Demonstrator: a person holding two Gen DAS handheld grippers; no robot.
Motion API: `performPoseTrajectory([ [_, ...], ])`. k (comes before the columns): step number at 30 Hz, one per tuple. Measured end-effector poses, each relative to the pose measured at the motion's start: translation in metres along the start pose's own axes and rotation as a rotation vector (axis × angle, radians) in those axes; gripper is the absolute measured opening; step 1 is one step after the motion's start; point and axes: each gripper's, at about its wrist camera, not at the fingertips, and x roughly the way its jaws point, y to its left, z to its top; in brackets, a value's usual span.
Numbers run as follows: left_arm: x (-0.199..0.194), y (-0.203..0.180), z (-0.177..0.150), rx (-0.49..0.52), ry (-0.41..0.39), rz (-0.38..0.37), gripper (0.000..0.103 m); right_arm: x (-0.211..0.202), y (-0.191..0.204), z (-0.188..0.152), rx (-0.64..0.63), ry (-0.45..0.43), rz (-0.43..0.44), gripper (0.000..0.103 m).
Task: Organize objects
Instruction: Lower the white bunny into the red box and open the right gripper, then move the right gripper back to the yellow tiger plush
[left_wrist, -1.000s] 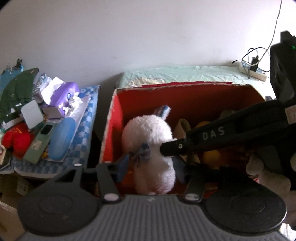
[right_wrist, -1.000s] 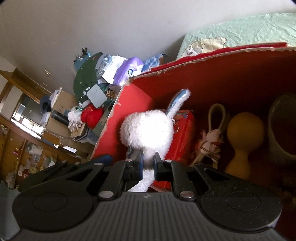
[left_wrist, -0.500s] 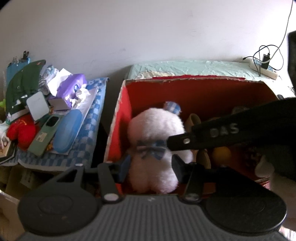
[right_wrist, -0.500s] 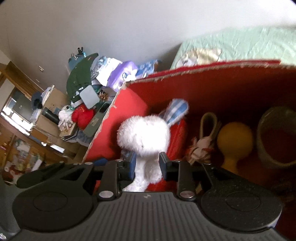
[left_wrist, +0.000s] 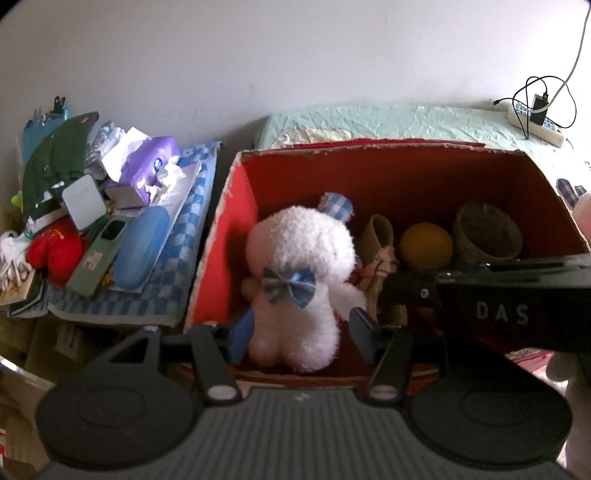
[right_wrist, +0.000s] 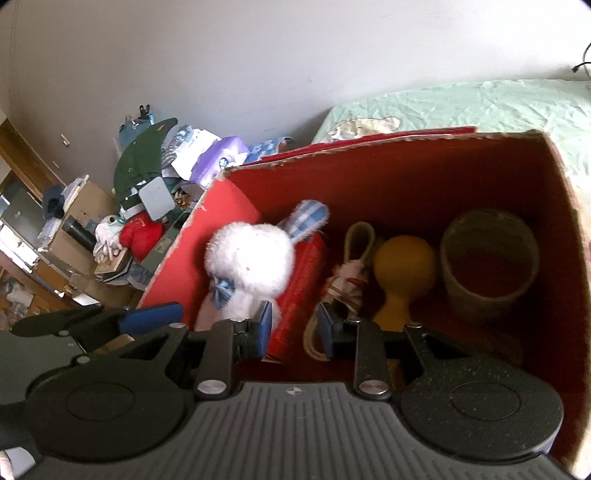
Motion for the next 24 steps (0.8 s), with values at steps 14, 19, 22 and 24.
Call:
performPoseTrajectory([
  [14,-0.017,-0.04,0.006,0.007,-0.007,0.011,0.069,-0.04,-0.022,-0.005,0.029,-0.051,0.009,0.03],
  [19,-0.027,-0.052,0.009,-0.003,-0.015,0.01,0.071,-0.058,-0.03,-0.006,0.035,-0.066,0.029,0.03],
  [22,-0.035,-0.063,0.011,-0.005,-0.024,0.006,0.072,-0.071,-0.036,-0.007,0.038,-0.078,0.041,0.03],
  [24,-0.04,-0.071,0.011,-0.003,-0.031,0.002,0.073,-0.078,-0.04,-0.007,0.04,-0.084,0.045,0.03],
])
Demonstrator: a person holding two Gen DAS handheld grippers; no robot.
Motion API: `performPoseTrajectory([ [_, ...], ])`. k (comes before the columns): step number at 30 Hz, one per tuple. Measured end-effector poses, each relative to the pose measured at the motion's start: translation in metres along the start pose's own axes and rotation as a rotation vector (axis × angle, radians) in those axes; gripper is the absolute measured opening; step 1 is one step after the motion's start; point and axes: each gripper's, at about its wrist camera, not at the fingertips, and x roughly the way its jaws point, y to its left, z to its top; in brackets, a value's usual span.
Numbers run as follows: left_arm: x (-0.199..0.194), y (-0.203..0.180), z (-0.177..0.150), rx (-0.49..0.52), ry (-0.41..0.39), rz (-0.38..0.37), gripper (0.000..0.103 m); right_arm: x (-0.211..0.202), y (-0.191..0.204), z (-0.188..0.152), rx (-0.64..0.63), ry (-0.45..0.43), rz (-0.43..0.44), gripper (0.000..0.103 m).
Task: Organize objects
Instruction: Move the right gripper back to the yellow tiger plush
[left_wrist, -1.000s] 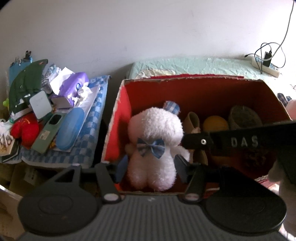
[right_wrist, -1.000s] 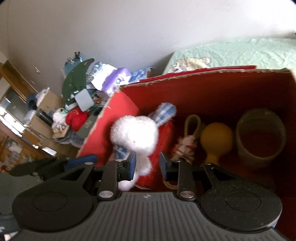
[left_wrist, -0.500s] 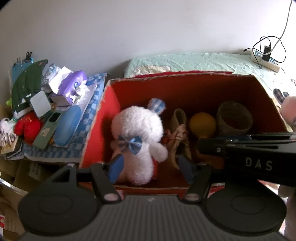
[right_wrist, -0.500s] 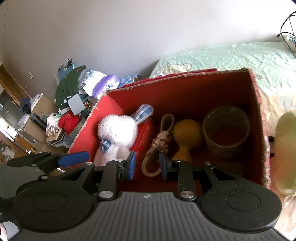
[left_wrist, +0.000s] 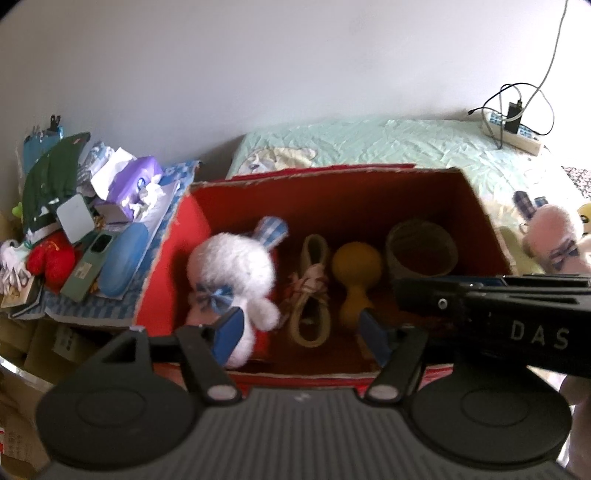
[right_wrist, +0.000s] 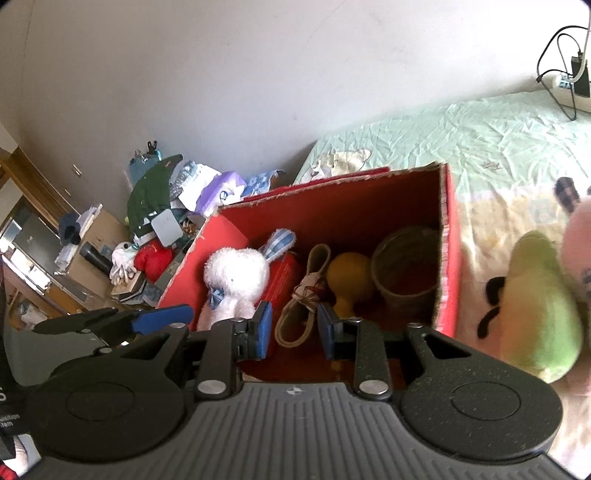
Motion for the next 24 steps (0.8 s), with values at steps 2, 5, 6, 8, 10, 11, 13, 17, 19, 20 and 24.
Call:
performPoseTrajectory([
  [2,-0.006,-0.01,0.001,0.003,-0.008,-0.001,0.073,-0.009,-0.005,0.0,0.004,-0.007,0.006,0.03],
  [5,-0.013,-0.024,0.002,0.007,-0.017,-0.004,0.074,-0.023,-0.012,0.0,0.003,-0.018,0.007,0.03],
  [6,-0.016,-0.029,0.002,0.007,-0.02,-0.007,0.074,-0.028,-0.014,0.0,0.003,-0.022,0.009,0.03],
  [8,-0.021,-0.038,0.003,0.008,-0.028,-0.011,0.074,-0.039,-0.021,0.001,0.004,-0.03,0.012,0.03],
  [10,-0.026,-0.049,0.004,0.011,-0.037,-0.013,0.074,-0.049,-0.028,0.002,0.004,-0.039,0.012,0.03],
  [11,-0.029,-0.054,0.005,0.014,-0.042,-0.014,0.074,-0.054,-0.031,0.002,0.002,-0.044,0.01,0.03],
  [13,-0.034,-0.066,0.005,0.022,-0.05,-0.018,0.075,-0.065,-0.039,0.001,-0.006,-0.054,0.001,0.03],
  [17,-0.04,-0.093,0.007,0.035,-0.062,-0.035,0.076,-0.083,-0.056,0.001,-0.005,-0.065,-0.009,0.03],
  [19,-0.042,-0.107,0.008,0.042,-0.064,-0.04,0.076,-0.091,-0.066,0.0,0.0,-0.071,-0.018,0.03],
  [20,-0.042,-0.116,0.008,0.047,-0.065,-0.044,0.076,-0.095,-0.071,0.0,0.003,-0.074,-0.022,0.03],
  [24,-0.044,-0.144,0.01,0.072,-0.07,-0.056,0.076,-0.111,-0.092,-0.001,0.018,-0.084,-0.04,0.03],
])
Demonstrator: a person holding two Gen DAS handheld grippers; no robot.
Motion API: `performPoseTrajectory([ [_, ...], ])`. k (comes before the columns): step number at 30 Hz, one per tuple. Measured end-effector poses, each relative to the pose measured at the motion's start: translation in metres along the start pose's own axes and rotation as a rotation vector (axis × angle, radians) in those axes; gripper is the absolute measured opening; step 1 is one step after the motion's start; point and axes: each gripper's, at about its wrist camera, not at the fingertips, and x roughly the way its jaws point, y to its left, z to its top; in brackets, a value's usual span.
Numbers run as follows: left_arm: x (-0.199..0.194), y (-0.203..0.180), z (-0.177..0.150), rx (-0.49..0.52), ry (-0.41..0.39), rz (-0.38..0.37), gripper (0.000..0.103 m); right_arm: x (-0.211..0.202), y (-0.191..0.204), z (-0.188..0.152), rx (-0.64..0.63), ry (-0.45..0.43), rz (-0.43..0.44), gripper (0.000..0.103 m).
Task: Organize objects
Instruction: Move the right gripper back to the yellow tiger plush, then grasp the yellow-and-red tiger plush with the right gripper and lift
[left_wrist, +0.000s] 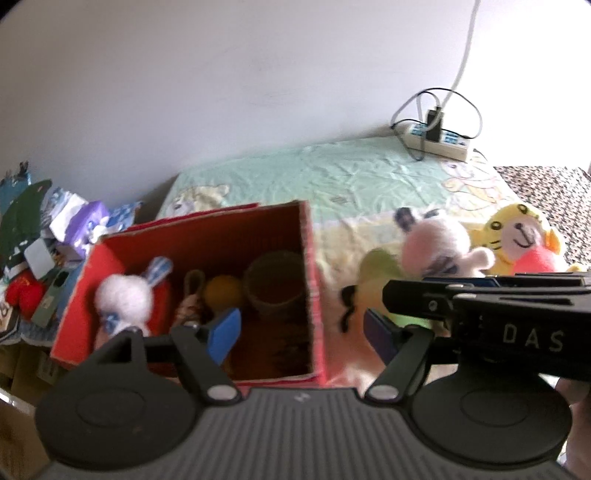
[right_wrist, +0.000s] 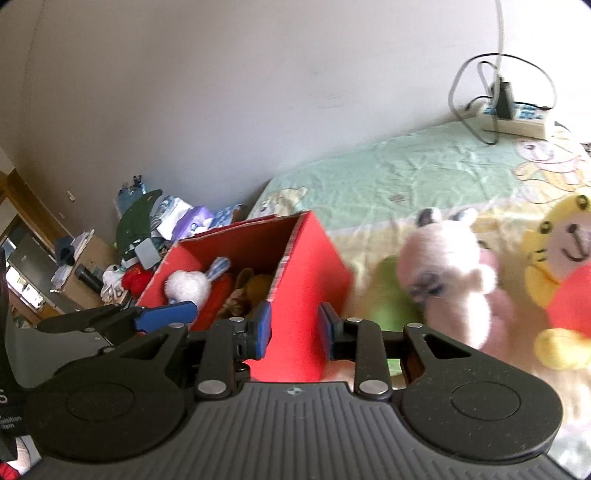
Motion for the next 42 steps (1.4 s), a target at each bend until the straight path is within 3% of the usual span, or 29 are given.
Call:
performPoseTrajectory([
  [23,0.038,-0.135,0.001,0.129,0.111,-0.2,0.076,-0.064,-0.12,-0.019,0.139,-0.015,-0.192,0.03],
  [34,0.067,-0.187,0.013,0.174,0.165,-0.402,0.075,-0.095,-0.193,-0.013,0.276,-0.084,-0.297,0.031],
  [38,0.08,-0.2,0.021,0.164,0.183,-0.469,0.076,-0.097,-0.214,-0.003,0.311,-0.108,-0.324,0.038],
  [42,0.094,-0.208,0.029,0.14,0.213,-0.52,0.078,-0.107,-0.232,0.003,0.36,-0.165,-0.274,0.038],
])
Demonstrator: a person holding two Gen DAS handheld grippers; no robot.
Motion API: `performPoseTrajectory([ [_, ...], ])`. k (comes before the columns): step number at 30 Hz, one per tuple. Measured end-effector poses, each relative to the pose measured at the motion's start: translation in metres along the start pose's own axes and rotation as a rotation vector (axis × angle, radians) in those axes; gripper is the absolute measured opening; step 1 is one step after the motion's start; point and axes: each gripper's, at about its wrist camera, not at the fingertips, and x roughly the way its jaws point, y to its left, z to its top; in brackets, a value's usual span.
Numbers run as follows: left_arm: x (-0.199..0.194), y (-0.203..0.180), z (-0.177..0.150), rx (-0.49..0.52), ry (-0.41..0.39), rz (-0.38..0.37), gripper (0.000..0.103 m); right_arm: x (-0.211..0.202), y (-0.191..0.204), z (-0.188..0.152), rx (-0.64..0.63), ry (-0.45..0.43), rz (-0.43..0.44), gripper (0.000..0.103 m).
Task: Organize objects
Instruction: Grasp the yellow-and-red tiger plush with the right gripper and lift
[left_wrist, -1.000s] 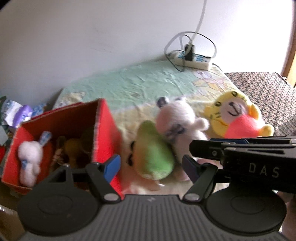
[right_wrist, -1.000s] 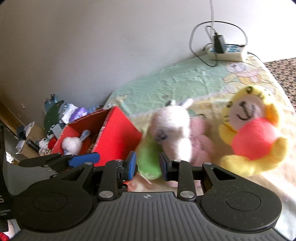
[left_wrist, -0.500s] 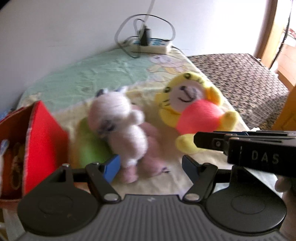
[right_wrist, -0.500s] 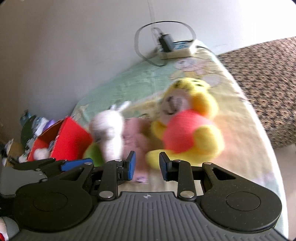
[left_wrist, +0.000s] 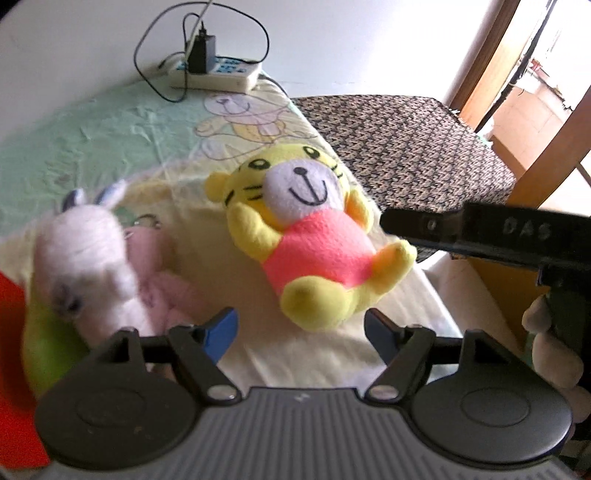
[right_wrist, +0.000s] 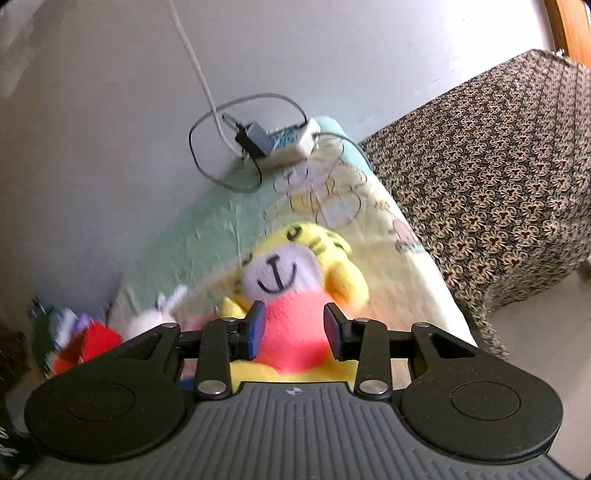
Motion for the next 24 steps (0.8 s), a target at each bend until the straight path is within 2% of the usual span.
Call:
performPoseTrajectory([
  [5,0.012,-0.004,0.011,-0.002,0.012,-0.039,0.078,0.016,-0.017,0.014,0.009,0.0,-0.064,0.039],
  [8,0.019,-0.005,0.017,0.007,0.021,-0.045,0.078,0.032,-0.034,0.019,0.033,0.046,-0.068,0.041],
  [15,0.048,0.007,0.024,-0.024,0.091,-0.055,0.079,0.067,-0.055,0.018,0.116,0.175,0.061,0.042],
  [20,0.068,0.016,0.029,-0.05,0.114,-0.107,0.087,0.082,-0.059,0.021,0.151,0.204,0.119,0.046],
  [24,0.081,0.026,0.029,-0.096,0.145,-0.171,0.09,0.088,-0.065,0.02,0.192,0.222,0.147,0.057],
])
